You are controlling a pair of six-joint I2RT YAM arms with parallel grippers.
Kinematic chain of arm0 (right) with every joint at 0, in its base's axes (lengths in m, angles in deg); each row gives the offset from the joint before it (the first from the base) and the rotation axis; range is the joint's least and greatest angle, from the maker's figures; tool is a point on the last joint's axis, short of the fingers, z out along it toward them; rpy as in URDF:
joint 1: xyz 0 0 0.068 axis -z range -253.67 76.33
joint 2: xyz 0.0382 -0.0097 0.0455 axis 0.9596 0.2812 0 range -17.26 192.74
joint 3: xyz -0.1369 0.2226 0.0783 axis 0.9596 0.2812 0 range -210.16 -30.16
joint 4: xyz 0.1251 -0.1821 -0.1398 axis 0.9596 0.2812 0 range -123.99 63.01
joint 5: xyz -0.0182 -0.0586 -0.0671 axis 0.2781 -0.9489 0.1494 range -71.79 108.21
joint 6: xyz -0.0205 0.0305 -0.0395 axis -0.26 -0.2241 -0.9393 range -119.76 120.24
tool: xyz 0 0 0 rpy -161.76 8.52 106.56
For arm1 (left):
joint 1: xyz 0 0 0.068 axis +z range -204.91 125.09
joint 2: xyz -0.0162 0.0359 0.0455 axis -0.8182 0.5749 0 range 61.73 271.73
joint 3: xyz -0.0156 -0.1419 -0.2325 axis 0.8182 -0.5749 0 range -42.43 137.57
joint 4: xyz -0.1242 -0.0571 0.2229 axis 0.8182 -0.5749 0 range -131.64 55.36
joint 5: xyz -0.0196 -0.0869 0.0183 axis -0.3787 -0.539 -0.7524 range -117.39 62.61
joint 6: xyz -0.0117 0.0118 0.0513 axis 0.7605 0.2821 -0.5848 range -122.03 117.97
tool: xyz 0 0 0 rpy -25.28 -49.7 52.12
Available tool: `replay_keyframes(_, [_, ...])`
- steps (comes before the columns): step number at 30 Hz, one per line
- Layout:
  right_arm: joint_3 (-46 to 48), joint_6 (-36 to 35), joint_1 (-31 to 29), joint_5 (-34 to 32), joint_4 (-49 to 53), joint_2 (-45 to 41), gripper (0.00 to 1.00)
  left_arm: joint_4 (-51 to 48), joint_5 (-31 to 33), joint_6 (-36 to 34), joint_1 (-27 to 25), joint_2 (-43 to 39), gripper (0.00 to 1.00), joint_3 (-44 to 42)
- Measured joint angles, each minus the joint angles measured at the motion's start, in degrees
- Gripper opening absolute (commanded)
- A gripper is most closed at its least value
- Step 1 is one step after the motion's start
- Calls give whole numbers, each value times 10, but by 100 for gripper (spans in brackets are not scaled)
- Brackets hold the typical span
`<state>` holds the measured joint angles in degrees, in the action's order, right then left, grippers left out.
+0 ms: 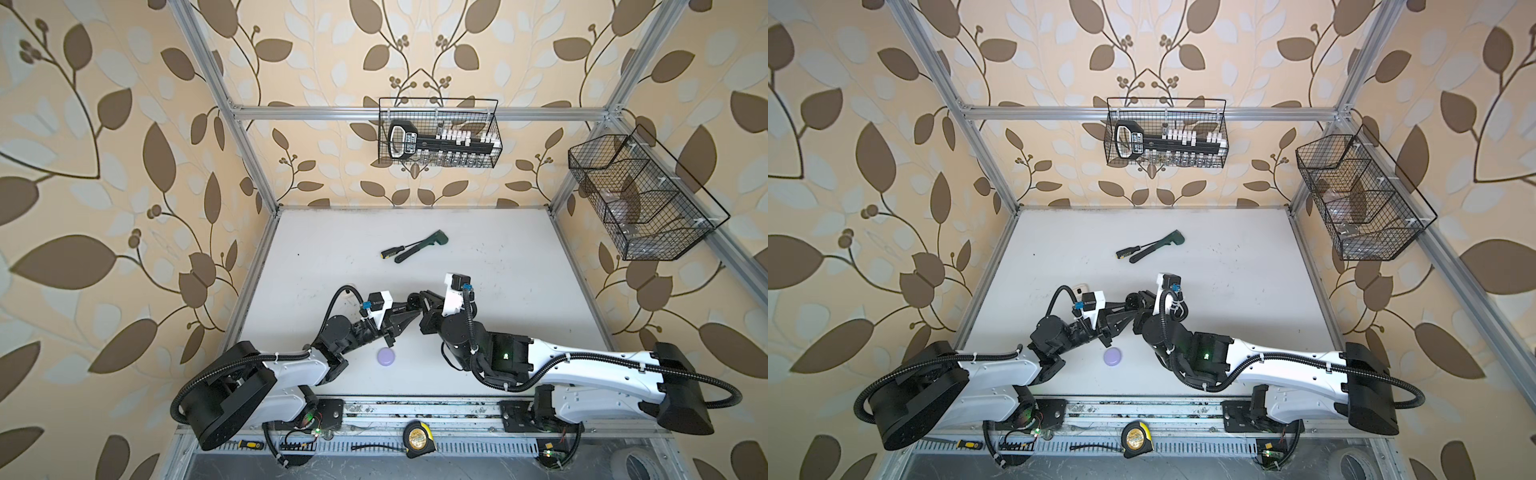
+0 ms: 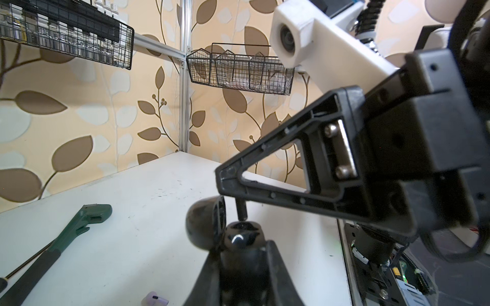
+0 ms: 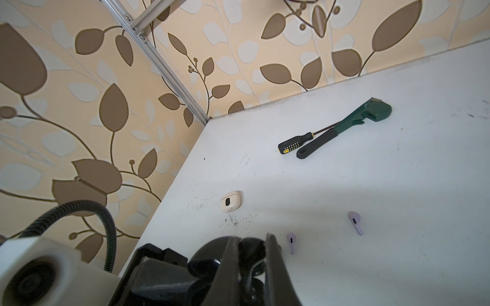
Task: Insert the wireless bluetooth earbuds into the charging case
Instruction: 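Push the black earbud into the black case held by the left gripper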
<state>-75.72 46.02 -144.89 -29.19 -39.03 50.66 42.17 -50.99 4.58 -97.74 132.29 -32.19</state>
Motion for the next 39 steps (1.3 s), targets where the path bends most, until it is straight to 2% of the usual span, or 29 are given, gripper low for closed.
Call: replay_keyframes(39, [18,31,-19,-2,-55,22,6,-13,35,25,0,-30,0,-21])
